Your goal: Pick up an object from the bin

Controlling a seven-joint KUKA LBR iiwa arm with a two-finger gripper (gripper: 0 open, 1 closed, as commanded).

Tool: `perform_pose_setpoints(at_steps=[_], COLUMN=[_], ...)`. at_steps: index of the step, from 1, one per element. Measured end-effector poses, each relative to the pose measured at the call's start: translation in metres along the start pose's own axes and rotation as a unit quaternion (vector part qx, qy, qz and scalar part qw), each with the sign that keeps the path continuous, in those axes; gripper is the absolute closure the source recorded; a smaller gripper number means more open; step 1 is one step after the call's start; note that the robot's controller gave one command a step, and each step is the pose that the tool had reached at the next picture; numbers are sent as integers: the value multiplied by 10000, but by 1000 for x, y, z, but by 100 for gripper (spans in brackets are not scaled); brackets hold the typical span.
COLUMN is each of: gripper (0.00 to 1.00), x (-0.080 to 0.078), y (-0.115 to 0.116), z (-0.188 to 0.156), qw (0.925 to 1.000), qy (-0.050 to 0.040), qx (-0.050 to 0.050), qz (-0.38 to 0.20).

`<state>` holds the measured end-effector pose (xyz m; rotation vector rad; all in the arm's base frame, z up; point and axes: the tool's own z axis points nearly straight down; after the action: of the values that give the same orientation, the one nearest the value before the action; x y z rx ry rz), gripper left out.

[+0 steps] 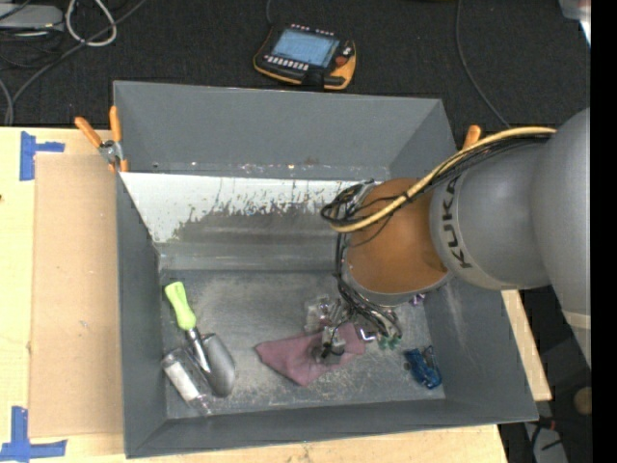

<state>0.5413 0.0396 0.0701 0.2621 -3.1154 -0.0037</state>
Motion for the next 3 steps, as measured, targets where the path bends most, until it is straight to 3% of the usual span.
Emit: perform_pose_setpoints(at_steps=[1,2,3], gripper=[100,100,100], x=[9,-37,0], y=[3,50,16], z=[-6,-1,-68], qw=[10000,9996,9999], qy=[-19,-24,14], qx=[8,4,14], qz=[39,-264,-98])
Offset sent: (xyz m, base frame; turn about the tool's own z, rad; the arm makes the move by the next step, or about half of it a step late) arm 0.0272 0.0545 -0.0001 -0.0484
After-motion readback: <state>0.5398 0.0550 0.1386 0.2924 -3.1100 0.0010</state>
